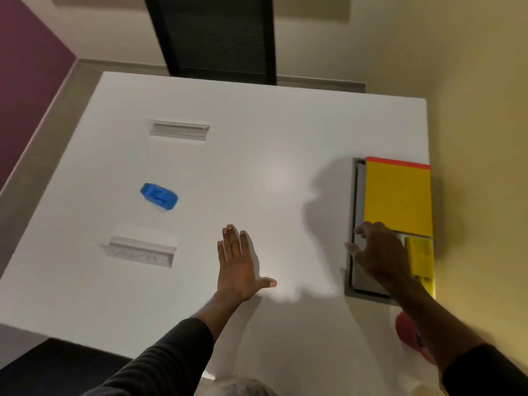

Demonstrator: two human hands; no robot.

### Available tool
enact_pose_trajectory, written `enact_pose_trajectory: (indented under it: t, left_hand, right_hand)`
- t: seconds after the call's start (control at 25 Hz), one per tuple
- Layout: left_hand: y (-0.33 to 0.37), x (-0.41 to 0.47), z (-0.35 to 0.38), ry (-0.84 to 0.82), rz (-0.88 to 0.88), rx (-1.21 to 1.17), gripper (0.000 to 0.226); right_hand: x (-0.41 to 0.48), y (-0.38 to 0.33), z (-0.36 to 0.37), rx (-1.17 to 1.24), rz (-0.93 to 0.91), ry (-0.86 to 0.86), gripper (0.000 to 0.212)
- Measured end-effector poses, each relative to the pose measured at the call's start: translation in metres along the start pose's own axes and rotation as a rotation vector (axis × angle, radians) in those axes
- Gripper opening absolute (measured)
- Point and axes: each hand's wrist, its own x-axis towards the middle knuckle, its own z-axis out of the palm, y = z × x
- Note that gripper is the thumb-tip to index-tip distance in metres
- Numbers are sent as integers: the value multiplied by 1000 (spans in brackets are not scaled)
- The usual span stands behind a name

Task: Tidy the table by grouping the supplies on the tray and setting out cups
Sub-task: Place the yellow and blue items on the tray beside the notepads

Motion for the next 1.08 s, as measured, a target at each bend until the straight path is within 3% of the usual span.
enact_pose_trajectory:
  t: [0.24, 0.4, 0.56, 0.8, 0.96, 1.08]
  left_hand:
    - [-51, 5, 2, -90, -62, -59, 175]
    - [-54, 12, 7, -117, -74, -37, 177]
    - [-59, 20, 12, -167, -65, -6, 173]
    - [-62, 21, 20, -122, -41, -3, 167]
    - [-66, 23, 20, -98, -39, 54, 165]
    - [-67, 24, 22, -84, -28, 27, 166]
  right_hand:
    - [12, -157, 43, 31, -526, -204, 35]
    - [25, -234, 74, 36, -700, -189, 33]
    - [52, -299, 109, 85, -722, -213, 36]
    - [85, -368, 160, 109, -678, -196, 67]
    - [103, -412, 179, 111, -750, -221, 90]
    - [113, -437, 187, 14, -840, -209, 92]
